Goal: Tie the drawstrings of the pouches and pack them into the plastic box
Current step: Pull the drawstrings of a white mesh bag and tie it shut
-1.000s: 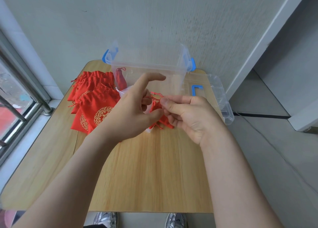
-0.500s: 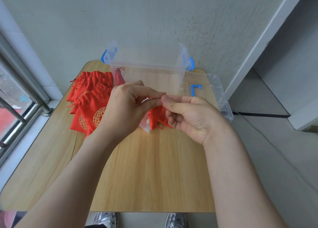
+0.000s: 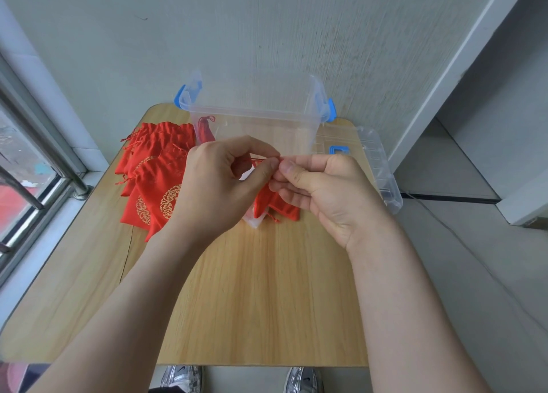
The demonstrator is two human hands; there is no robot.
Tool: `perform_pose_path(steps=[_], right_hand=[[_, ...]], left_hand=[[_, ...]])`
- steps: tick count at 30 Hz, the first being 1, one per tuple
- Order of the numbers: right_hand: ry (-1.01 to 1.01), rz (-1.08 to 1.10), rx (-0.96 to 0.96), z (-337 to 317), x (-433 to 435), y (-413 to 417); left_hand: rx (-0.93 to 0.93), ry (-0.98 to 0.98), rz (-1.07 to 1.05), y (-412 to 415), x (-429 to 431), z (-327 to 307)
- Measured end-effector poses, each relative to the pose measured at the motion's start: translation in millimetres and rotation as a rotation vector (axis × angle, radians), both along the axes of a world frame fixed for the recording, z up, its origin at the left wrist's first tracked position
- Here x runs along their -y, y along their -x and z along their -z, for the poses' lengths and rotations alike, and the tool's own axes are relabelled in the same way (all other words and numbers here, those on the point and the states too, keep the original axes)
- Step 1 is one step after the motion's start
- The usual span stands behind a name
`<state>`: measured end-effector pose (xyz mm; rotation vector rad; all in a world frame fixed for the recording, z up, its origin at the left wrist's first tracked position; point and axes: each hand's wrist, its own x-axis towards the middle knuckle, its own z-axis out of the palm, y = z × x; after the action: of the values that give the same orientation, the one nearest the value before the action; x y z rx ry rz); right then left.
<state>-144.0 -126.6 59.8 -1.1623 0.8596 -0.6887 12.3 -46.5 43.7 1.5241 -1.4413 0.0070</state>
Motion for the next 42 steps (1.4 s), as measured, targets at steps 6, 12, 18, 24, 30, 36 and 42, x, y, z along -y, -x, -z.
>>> perform_pose_path(steps=[6,12,18,24,30,36,42], right_hand=[[0.185,0.043,-0.138,1.3,-1.6,-5.2],[0.196,0.113,-0.152,-0.5,-2.9,-4.5],[0.434,0.206,-0.365,5.8,-0.4,-3.6],[0.584,0.191,-0.479,15.5,3.8,-6.7],[0.745,0.081,-0.677,22.4,1.4,-8.7],[0.786,0.028,-0.752,28.5,2.2,-8.4],[0.46,0.073,-0.43,20.4,2.9,-12.1]], left_hand=[[-0.089,-0.151,0.084,-4.9,0.4,4.4],[-0.003,-0.217,0.047,-7.4,0.4,9.4],[0.047,-0.214,0.051,-13.2,1.8,15.1],[0.111,-0.234,-0.013,-16.9,4.3,23.7],[0.185,-0.237,-0.179,-14.9,3.5,23.5],[0.132,-0.281,-0.242,-14.2,1.2,20.3],[-0.031,-0.364,-0.125,-13.7,3.8,17.9]])
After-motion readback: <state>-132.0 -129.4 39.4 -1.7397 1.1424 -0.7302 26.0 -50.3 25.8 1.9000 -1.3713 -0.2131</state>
